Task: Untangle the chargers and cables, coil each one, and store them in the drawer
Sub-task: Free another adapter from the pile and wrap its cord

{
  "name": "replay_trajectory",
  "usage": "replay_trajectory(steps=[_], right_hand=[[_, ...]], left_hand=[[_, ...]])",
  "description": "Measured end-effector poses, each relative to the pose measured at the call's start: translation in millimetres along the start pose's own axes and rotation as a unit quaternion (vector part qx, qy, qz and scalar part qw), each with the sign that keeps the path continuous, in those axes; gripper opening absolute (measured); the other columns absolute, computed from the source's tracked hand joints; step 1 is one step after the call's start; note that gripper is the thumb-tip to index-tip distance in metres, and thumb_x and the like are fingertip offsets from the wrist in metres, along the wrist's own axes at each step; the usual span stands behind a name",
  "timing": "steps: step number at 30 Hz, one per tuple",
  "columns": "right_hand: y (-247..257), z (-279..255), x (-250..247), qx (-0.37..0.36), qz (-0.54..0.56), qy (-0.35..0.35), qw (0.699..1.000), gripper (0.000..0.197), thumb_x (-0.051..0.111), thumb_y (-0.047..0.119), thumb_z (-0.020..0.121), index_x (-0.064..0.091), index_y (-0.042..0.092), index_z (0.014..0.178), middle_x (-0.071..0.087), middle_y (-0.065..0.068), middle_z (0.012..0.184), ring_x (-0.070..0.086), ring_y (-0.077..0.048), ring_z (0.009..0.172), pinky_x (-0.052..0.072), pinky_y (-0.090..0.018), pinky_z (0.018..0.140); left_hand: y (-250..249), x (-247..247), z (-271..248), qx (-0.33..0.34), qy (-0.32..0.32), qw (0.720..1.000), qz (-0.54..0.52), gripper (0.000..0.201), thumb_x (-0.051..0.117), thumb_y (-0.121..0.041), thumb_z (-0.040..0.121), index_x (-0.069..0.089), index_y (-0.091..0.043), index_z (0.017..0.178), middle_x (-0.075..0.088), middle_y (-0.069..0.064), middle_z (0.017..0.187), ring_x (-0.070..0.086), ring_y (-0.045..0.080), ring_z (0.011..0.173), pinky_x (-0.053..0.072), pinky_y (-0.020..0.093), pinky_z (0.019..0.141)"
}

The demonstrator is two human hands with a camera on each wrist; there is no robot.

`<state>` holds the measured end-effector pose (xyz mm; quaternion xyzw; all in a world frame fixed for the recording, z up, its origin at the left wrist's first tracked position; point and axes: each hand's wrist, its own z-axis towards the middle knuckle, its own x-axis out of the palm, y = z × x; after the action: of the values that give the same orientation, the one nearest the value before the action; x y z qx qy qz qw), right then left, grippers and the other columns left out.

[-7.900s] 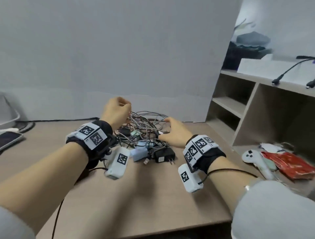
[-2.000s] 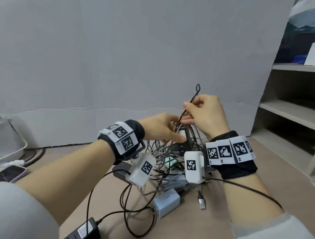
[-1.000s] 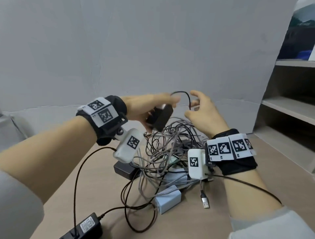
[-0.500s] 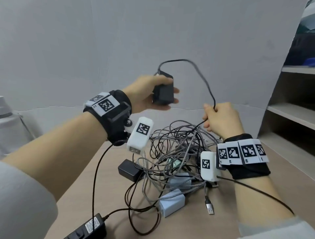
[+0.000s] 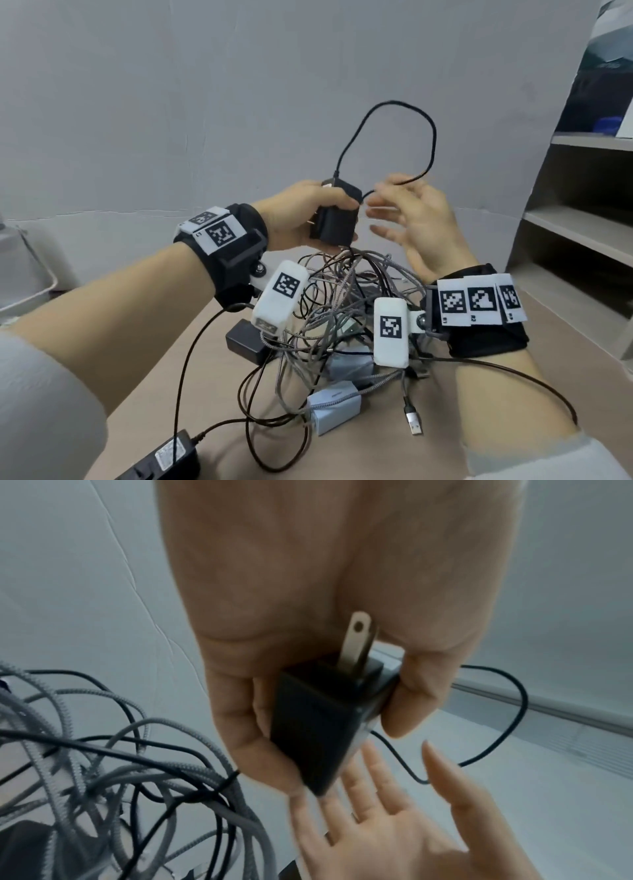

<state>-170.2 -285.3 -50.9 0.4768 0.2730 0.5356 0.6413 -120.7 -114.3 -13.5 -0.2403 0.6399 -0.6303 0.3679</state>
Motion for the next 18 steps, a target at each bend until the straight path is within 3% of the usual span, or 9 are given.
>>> replay_trajectory(steps=[2, 4, 7, 10, 12, 15, 18], right_hand=[[-6.2, -2.4, 8.6, 0.033, -0.009, 0.063, 0.997, 0.047, 0.069, 0.032, 0.077, 0.059, 0.016, 0.12, 0.071, -0.01, 0.108, 0.07, -0.021, 0.094, 0.053, -0.037, 0.079], [-10.0, -5.6, 17.0, 0.029, -0.041, 0.098, 0.994, 0.04, 0.064, 0.028, 0.076, 0.064, 0.016, 0.114, 0.072, -0.011, 0.11, 0.069, -0.019, 0.094, 0.052, -0.035, 0.079], [-11.4, -5.2, 18.2, 0.002, -0.108, 0.076, 0.991, 0.022, 0.063, 0.021, 0.079, 0.068, 0.017, 0.099, 0.074, -0.007, 0.093, 0.068, -0.016, 0.089, 0.054, -0.04, 0.084], [-18.3, -1.2, 11.1, -0.017, -0.234, 0.073, 0.969, 0.018, 0.067, 0.022, 0.077, 0.072, 0.021, 0.094, 0.075, -0.001, 0.092, 0.071, -0.019, 0.091, 0.057, -0.044, 0.093], [-24.6, 1.8, 8.7, -0.025, -0.306, 0.062, 0.95, 0.008, 0.07, 0.021, 0.081, 0.07, 0.025, 0.087, 0.073, 0.005, 0.088, 0.069, -0.016, 0.087, 0.057, -0.041, 0.089], [-31.8, 2.8, 7.1, -0.024, -0.38, 0.057, 0.923, 0.008, 0.073, 0.026, 0.081, 0.065, 0.025, 0.08, 0.065, 0.007, 0.079, 0.062, -0.014, 0.076, 0.052, -0.032, 0.076], [-32.1, -2.3, 4.1, 0.017, -0.479, 0.08, 0.874, 0.015, 0.071, 0.031, 0.079, 0.069, 0.033, 0.093, 0.06, 0.001, 0.109, 0.053, -0.023, 0.109, 0.045, -0.033, 0.092]], left_hand=[[-4.1, -0.1, 0.8, 0.019, -0.022, 0.999, -0.031, 0.015, 0.058, -0.015, 0.096, 0.057, -0.009, 0.11, 0.066, 0.011, 0.092, 0.07, 0.024, 0.073, 0.058, 0.033, 0.06], [-8.4, -0.8, 0.9, 0.034, -0.036, 0.995, -0.086, 0.015, 0.056, -0.015, 0.097, 0.056, -0.008, 0.11, 0.07, 0.008, 0.085, 0.07, 0.021, 0.07, 0.058, 0.034, 0.061], [-11.0, -4.8, 0.5, 0.04, -0.042, 0.985, -0.163, 0.021, 0.057, -0.016, 0.097, 0.056, -0.004, 0.114, 0.066, 0.011, 0.094, 0.071, 0.025, 0.077, 0.057, 0.035, 0.061], [-16.4, -8.6, 1.3, 0.057, -0.035, 0.978, -0.199, 0.027, 0.061, -0.018, 0.092, 0.056, -0.004, 0.115, 0.063, 0.012, 0.098, 0.069, 0.028, 0.082, 0.055, 0.037, 0.064], [-24.0, -11.0, 0.8, 0.069, -0.025, 0.971, -0.227, 0.032, 0.063, -0.019, 0.088, 0.055, -0.003, 0.115, 0.063, 0.013, 0.098, 0.067, 0.03, 0.082, 0.053, 0.038, 0.065], [-36.9, -13.8, -3.0, 0.089, 0.003, 0.967, -0.239, 0.033, 0.063, -0.019, 0.087, 0.055, -0.005, 0.116, 0.063, 0.012, 0.099, 0.066, 0.029, 0.083, 0.052, 0.037, 0.064], [-47.0, -15.1, -9.0, 0.103, 0.022, 0.959, -0.263, 0.032, 0.063, -0.02, 0.083, 0.057, -0.007, 0.112, 0.063, 0.011, 0.098, 0.064, 0.029, 0.083, 0.051, 0.035, 0.065]])
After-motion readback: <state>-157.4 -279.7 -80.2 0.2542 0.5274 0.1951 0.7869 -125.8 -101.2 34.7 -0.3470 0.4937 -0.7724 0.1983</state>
